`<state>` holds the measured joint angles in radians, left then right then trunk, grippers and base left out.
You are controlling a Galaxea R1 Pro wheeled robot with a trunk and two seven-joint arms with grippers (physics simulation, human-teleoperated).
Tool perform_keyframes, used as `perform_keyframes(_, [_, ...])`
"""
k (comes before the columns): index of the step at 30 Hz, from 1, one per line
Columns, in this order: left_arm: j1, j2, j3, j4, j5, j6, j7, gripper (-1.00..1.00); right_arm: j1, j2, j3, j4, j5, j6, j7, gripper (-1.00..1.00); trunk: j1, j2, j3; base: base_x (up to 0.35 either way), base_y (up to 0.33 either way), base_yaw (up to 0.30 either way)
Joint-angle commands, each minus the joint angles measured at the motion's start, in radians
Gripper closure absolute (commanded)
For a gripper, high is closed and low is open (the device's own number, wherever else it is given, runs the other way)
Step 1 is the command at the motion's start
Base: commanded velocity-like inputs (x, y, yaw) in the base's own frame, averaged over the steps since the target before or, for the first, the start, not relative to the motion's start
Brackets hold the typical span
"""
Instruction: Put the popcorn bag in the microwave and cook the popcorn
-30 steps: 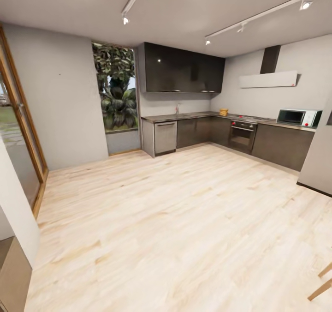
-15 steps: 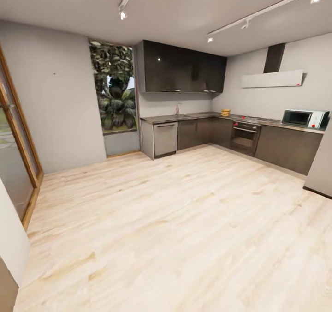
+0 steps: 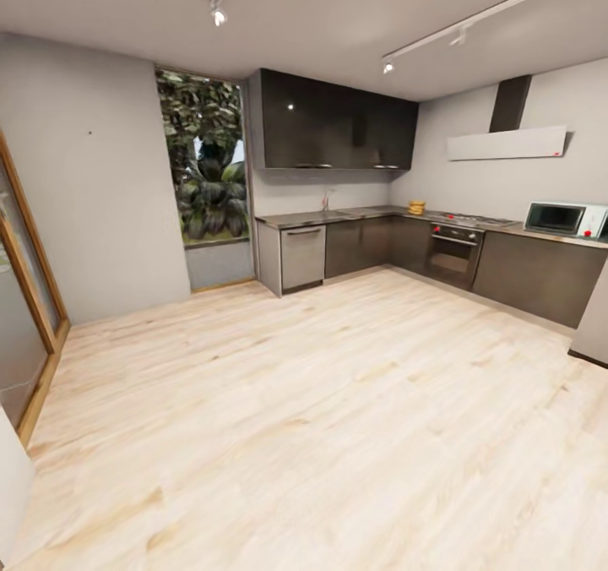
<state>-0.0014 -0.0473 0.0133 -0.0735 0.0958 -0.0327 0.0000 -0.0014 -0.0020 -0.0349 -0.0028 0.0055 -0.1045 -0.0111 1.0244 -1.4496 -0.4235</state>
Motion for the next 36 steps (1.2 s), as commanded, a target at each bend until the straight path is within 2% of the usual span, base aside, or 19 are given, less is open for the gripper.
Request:
perform_keyframes(1, [0.0,0.0,0.0,0.0,0.01,-0.002,0.0,-1.0,0.0,0.001,-0.003,0.0,0.001,-0.003,-0.001,-1.0,0.001,0.0,-0.001,0.323,0.0,0.0])
perform_keyframes(30, [0.0,-0.001,0.0,0.0,0.01,-0.003,0.0,-1.0,0.0,0.001,-0.002,0.0,-0.002,-0.004,0.0,-1.0,0.001,0.0,-0.001,0.323,0.0,0.0])
perform_keyframes(36, [0.0,-0.001,0.0,0.0,0.01,-0.008,0.0,-1.0,0.0,-0.006,-0.003,0.0,0.0,0.005,0.002,-1.0,0.001,0.0,-0.001,0.323,0.0,0.0])
